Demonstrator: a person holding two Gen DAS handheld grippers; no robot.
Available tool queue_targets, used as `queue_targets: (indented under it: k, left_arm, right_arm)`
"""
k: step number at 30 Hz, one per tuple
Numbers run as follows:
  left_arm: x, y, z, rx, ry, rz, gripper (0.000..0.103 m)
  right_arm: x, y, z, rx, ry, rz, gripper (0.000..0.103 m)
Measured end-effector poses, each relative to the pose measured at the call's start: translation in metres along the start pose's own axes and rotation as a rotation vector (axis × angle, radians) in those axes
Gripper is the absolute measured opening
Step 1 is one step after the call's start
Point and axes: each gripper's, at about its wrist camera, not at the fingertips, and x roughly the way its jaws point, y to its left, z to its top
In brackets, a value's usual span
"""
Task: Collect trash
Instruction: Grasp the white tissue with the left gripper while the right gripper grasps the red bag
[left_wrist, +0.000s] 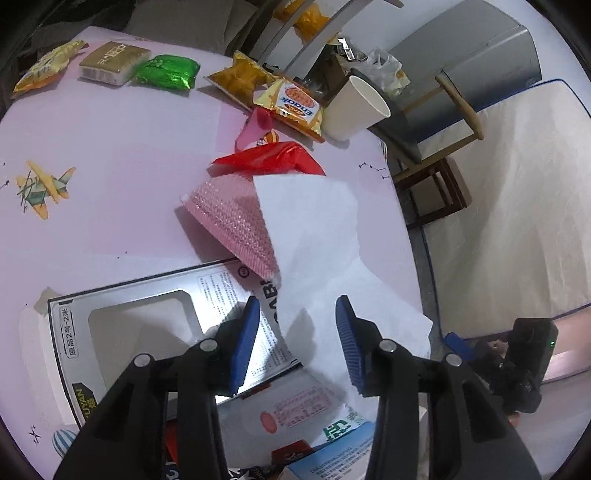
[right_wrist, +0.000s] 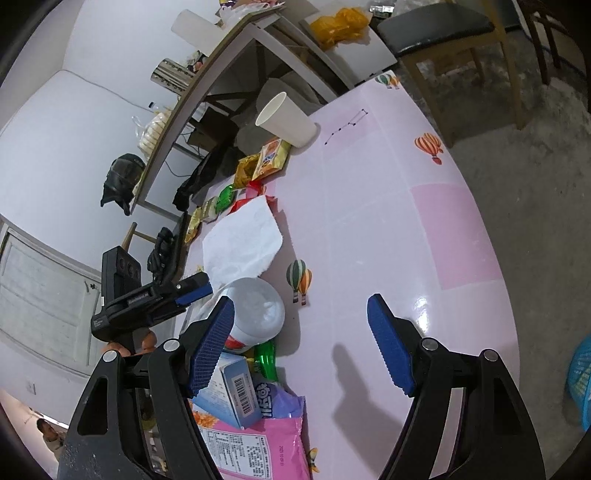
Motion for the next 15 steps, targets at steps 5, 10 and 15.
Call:
queue_targets:
  k: [5,10,15]
  left_arm:
    - [0.002,-0.004,0.001,0.021,-0.023,0.027,0.040]
    - [0.011,-0.003,0.001,0.018,-0.015,0.053,0.018]
    - [0.010,-0.006,-0.002,0.036,-0.024,0.029,0.000]
  right_arm:
    - [-0.001,0.002,-0.002,-0.001,-0.003,0.010,0.071]
    - [-0.004,-0.001,-0.004,0.008,-0.009,0.017,0.071]
    - [-0.010,-0.003,-0.006,0.015,-0.016,0.016,0.071]
